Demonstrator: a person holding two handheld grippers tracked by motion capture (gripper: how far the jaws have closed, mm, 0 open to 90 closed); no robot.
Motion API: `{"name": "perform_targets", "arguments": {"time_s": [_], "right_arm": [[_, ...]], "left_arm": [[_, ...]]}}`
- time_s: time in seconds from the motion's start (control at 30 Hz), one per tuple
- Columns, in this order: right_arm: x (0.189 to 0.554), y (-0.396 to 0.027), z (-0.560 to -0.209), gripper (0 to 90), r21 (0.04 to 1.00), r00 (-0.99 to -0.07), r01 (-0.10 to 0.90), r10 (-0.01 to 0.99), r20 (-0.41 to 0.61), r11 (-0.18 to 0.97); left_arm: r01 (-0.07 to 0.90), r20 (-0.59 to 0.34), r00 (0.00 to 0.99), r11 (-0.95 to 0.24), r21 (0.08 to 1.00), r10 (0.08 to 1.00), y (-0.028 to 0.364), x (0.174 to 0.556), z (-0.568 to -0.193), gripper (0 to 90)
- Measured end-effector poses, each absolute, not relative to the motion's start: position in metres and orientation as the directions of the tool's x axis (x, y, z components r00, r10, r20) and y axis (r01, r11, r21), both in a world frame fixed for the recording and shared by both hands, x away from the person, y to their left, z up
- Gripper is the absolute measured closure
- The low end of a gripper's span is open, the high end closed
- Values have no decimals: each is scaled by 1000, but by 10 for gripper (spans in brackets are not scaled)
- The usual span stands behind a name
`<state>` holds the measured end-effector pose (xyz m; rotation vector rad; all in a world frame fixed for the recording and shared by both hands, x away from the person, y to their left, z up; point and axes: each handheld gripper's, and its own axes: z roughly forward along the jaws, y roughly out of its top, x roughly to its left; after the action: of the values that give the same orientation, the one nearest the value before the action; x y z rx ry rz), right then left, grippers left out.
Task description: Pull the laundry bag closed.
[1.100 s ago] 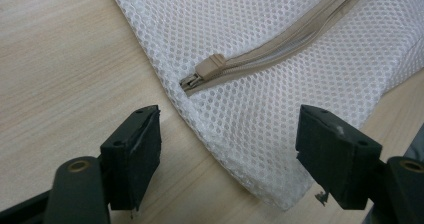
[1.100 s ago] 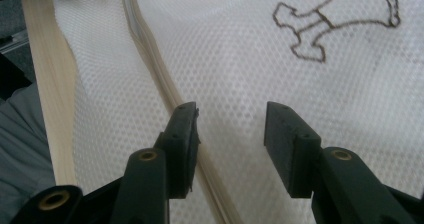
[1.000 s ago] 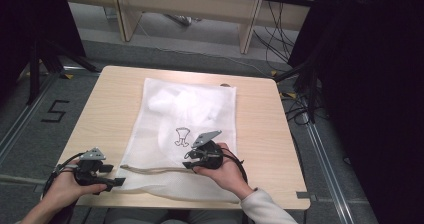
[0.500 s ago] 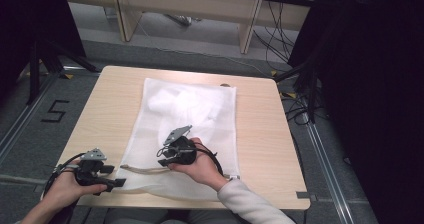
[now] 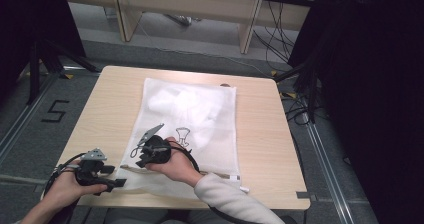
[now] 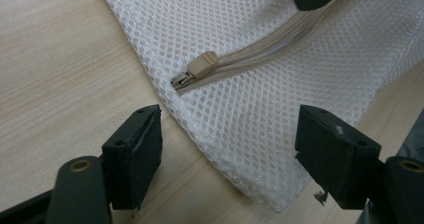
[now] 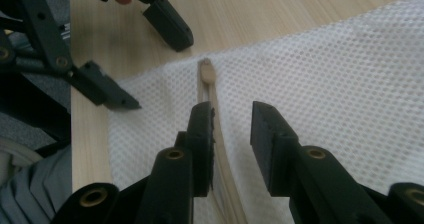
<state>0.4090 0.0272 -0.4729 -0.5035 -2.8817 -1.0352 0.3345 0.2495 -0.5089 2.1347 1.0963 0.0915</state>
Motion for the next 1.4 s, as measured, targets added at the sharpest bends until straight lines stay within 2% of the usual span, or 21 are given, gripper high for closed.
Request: {"name": "perform_targets", "arguments": {"time_s": [0.37, 0.4, 1.03, 1.17, 1.2, 1.3, 1.4], "right_arm": [[418, 54, -481, 753, 592, -940, 338, 294, 172, 732], [417, 59, -483, 749, 569, -925, 380, 319, 208, 730], [421, 76, -499, 732, 554, -919, 395, 312, 242, 733], [420, 79, -499, 760, 543, -913, 408, 323, 250, 734], [420, 79, -498, 806, 546, -918, 396, 308, 249, 738], [417, 81, -498, 813, 545, -914, 405, 314, 256, 734], [417, 79, -495, 814, 552, -928, 373, 296, 227, 746]], "left_arm": [[678, -256, 643, -381, 629, 721, 250, 335, -509, 263], [679, -258, 641, -378, 629, 723, 250, 335, -509, 263], [678, -258, 642, -377, 631, 722, 250, 335, -509, 265], [678, -260, 643, -377, 631, 721, 251, 335, -509, 266], [678, -258, 640, -375, 632, 723, 250, 335, -509, 266], [682, -268, 631, -357, 639, 728, 249, 334, -510, 267], [684, -256, 632, -370, 629, 731, 250, 335, -509, 271]]}}
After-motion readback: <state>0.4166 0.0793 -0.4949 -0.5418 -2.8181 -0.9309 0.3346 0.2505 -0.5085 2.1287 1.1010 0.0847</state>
